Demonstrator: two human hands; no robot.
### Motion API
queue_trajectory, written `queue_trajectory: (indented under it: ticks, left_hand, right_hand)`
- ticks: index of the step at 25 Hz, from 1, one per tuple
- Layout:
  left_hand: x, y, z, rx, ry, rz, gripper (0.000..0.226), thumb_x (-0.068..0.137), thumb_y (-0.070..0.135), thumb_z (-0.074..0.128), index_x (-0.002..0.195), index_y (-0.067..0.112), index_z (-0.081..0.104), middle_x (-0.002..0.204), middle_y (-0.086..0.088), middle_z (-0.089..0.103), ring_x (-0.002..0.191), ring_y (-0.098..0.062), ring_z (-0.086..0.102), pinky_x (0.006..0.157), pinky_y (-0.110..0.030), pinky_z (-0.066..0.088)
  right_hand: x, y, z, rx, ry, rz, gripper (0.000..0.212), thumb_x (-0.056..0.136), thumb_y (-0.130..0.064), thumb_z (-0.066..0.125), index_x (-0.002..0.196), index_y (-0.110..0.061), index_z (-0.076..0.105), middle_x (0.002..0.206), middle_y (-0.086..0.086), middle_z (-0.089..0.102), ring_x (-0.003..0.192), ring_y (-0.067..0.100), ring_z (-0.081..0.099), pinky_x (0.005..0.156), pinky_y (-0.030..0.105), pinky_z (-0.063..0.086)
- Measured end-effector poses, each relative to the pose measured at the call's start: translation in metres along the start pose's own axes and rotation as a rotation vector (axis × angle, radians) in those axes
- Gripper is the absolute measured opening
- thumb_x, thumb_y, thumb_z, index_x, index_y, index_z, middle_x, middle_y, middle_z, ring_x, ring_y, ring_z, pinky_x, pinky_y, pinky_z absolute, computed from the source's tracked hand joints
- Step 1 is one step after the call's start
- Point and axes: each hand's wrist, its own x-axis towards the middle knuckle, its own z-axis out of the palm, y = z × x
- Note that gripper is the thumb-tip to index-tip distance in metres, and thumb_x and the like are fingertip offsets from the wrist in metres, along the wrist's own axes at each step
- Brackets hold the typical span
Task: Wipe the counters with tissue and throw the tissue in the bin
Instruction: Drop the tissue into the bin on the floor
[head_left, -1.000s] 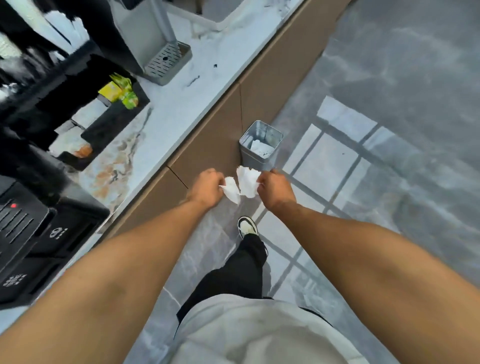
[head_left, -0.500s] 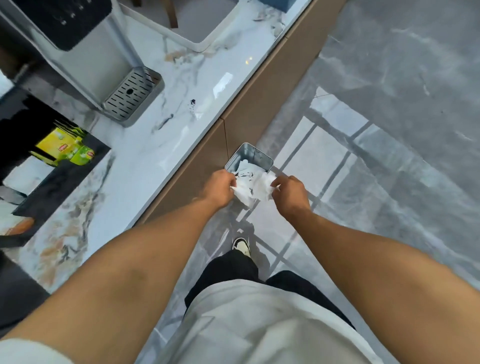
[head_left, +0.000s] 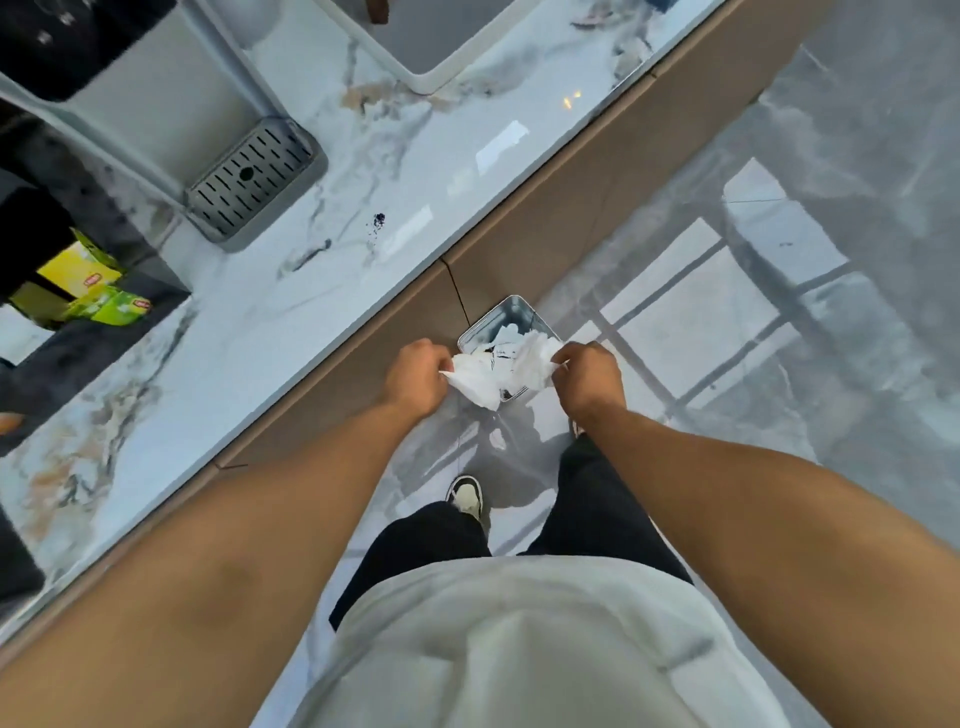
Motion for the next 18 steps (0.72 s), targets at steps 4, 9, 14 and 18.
queue_trajectory:
  ticks: [4,9,14,18]
  left_hand:
    - [0.019,0.028,0.014,-0.092,0.12,-0.194,0.023,0.083,-0.008,0.06,0.095,0.005,0.075,0.105,-0.018,0.069,0.1,-0.035,0.064,0.078,-0.031,0.043]
    - [0.034,0.051,0.033,-0.173,0.147,-0.332,0.028,0.082,-0.008,0.059,0.096,0.011,0.075,0.108,-0.015,0.068,0.098,-0.035,0.064,0.085,-0.04,0.053]
    - [0.077,0.05,0.068,-0.259,0.164,-0.428,0.03,0.08,-0.008,0.056,0.095,0.01,0.075,0.108,-0.016,0.065,0.096,-0.037,0.064,0.085,-0.037,0.053]
    - [0.122,0.024,0.116,-0.324,0.187,-0.512,0.03,0.082,-0.007,0.056,0.095,0.013,0.075,0.109,-0.015,0.063,0.094,-0.039,0.063,0.083,-0.037,0.053]
  right_hand:
    - [0.052,0.008,-0.032,-0.073,-0.154,-0.114,0.028,0.089,-0.005,0.055,0.11,-0.013,0.071,0.118,0.014,0.061,0.097,0.03,0.064,0.082,0.024,0.046]
    - [0.104,0.019,-0.053,-0.165,-0.232,-0.165,0.032,0.085,-0.002,0.053,0.107,-0.015,0.072,0.117,0.014,0.063,0.098,0.032,0.064,0.083,0.025,0.047]
    - [0.156,0.021,-0.028,-0.27,-0.247,-0.216,0.03,0.086,-0.005,0.053,0.106,-0.017,0.073,0.113,0.012,0.066,0.099,0.03,0.064,0.078,0.023,0.044]
    - [0.198,0.028,0.019,-0.242,-0.251,-0.26,0.027,0.086,-0.009,0.055,0.106,-0.014,0.073,0.112,0.01,0.068,0.101,0.027,0.064,0.085,0.027,0.049]
